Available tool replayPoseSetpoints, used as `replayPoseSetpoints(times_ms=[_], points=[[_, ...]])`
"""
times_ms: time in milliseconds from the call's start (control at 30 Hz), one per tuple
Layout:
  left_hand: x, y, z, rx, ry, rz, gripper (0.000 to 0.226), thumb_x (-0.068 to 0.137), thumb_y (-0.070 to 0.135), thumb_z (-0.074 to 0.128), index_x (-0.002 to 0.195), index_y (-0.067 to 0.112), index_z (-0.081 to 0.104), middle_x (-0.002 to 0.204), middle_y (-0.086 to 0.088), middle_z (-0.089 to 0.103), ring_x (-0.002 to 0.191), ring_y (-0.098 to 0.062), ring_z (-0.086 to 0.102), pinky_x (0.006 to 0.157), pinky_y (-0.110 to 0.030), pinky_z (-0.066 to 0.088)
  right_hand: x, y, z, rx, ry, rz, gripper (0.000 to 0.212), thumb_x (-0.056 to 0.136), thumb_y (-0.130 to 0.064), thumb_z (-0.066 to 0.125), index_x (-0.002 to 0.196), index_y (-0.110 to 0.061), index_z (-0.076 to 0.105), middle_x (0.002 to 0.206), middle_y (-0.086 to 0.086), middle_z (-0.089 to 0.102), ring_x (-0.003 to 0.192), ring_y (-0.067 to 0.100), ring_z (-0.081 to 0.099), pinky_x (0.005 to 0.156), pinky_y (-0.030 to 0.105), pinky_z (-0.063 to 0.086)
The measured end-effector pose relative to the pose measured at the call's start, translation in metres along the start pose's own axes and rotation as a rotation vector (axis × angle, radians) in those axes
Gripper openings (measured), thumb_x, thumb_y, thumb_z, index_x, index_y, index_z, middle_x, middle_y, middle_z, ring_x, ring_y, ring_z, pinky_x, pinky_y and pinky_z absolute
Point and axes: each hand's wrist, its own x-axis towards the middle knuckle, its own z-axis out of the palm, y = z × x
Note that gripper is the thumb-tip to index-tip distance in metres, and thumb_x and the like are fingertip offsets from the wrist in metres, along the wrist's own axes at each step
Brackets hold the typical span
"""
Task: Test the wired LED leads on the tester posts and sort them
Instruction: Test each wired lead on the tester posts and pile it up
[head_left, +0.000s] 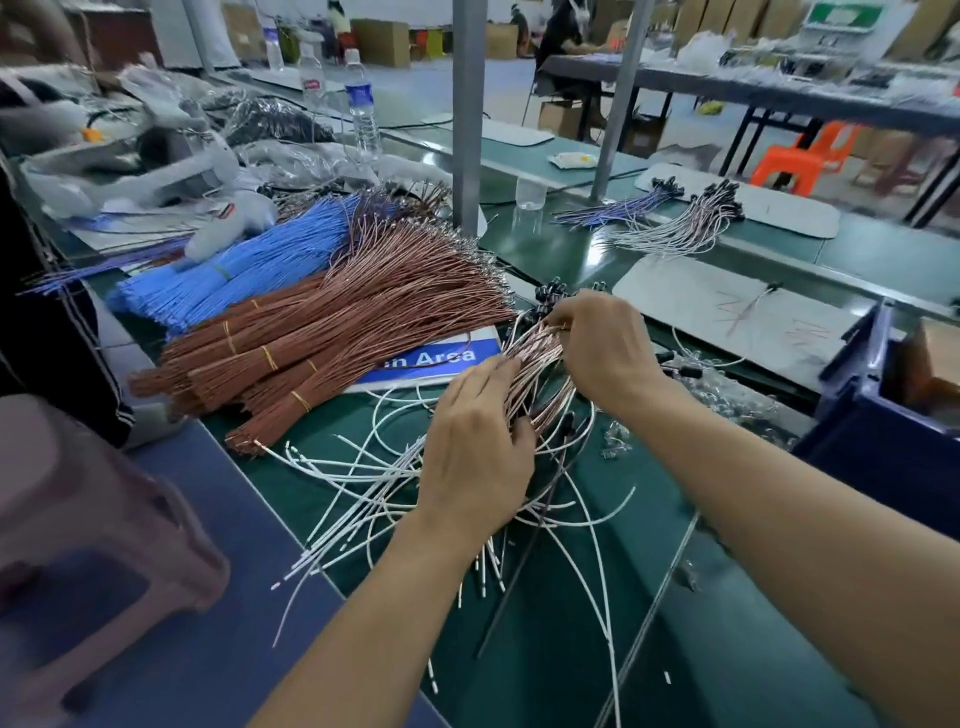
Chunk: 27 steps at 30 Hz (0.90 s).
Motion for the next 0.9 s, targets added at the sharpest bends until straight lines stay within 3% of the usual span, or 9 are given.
replayPoseSetpoints(times_ms=[133,267,333,400,500,667,767,833,900], points=[[0.001,0.003,-0.003,-0.072,0.089,-0.079,0.039,0.091,0.011,0.071,0.128,0.018,0.061,0.112,0.015,0.058,0.104,0.0,0.051,0.098,-0.017,0.037,-0.001,-0.001,-0.028,0.152,0.04,-0.027,0.021,0.099,-0.009,0.06,0.105,-0.014,0.08,0.096,0.007,0.076,0.093,0.027,0.064,0.087,0.045,0.054],[0.0,-0.004,-0.008,-0.19,0.113,-0.085,0.017,0.102,0.013,0.059,0.118,0.017,0.064,0.1,0.008,0.068,0.087,-0.006,0.062,0.08,-0.009,0.048,-0.016,-0.004,-0.063,0.123,-0.117,-0.036,0.024,0.103,-0.022,0.053,0.104,-0.024,0.077,0.087,0.0,0.076,0.068,0.026,0.065,0.068,0.044,0.058],[0.001,-0.006,-0.011,-0.221,0.121,-0.072,0.018,0.107,0.022,0.054,0.119,0.02,0.067,0.099,0.011,0.068,0.086,0.002,0.061,0.079,-0.002,0.042,-0.027,0.001,-0.084,0.196,-0.16,0.019,0.023,0.101,-0.02,0.056,0.098,-0.027,0.078,0.076,-0.004,0.074,0.058,0.022,0.063,0.055,0.039,0.054],[0.002,-0.007,-0.013,-0.213,0.083,-0.035,0.022,0.107,0.031,0.053,0.119,0.024,0.07,0.098,0.018,0.066,0.086,0.009,0.058,0.078,0.0,0.039,-0.045,0.01,-0.109,0.265,-0.17,0.06,0.019,0.094,-0.019,0.064,0.087,-0.028,0.08,0.068,-0.006,0.072,0.052,0.013,0.061,0.047,0.026,0.047],[0.007,-0.005,-0.016,-0.262,-0.047,-0.04,0.024,0.099,0.021,0.066,0.115,0.037,0.074,0.104,0.023,0.071,0.093,0.008,0.065,0.083,-0.008,0.051,-0.078,0.024,-0.149,0.33,-0.187,0.08,0.006,0.079,-0.03,0.082,0.074,-0.031,0.079,0.061,-0.014,0.069,0.05,0.0,0.058,0.044,0.009,0.04],[0.021,0.029,-0.035,-0.521,-0.229,-0.068,0.039,0.095,0.014,0.07,0.097,0.052,0.076,0.1,0.024,0.074,0.088,0.002,0.067,0.073,-0.01,0.051,-0.13,0.06,-0.19,0.431,0.04,0.218,0.006,0.075,-0.044,0.083,0.075,-0.045,0.077,0.058,-0.01,0.067,0.045,0.003,0.048,0.043,0.017,0.038],[0.027,0.061,-0.045,-0.617,-0.335,-0.039,0.032,0.098,0.016,0.065,0.096,0.046,0.077,0.097,0.011,0.075,0.086,-0.017,0.067,0.084,-0.026,0.048,-0.164,0.075,-0.211,0.515,0.165,0.277,0.014,0.07,-0.054,0.075,0.08,-0.045,0.077,0.06,-0.007,0.069,0.049,0.007,0.058,0.051,0.022,0.048],[0.027,0.086,-0.047,-0.694,-0.366,0.016,0.033,0.099,0.014,0.063,0.093,0.043,0.078,0.087,0.012,0.075,0.077,-0.009,0.064,0.074,-0.017,0.046,-0.191,0.086,-0.226,0.555,0.114,0.331,0.018,0.072,-0.051,0.073,0.088,-0.042,0.078,0.063,-0.001,0.071,0.052,0.01,0.063,0.055,0.026,0.054],[0.023,0.113,-0.043,-0.739,-0.378,0.09,0.033,0.098,0.011,0.064,0.091,0.04,0.079,0.073,0.009,0.069,0.063,-0.005,0.053,0.058,-0.015,0.04,-0.217,0.096,-0.238,0.513,-0.065,0.365,0.017,0.082,-0.039,0.077,0.098,-0.045,0.076,0.068,0.002,0.074,0.057,0.016,0.066,0.058,0.034,0.058]])
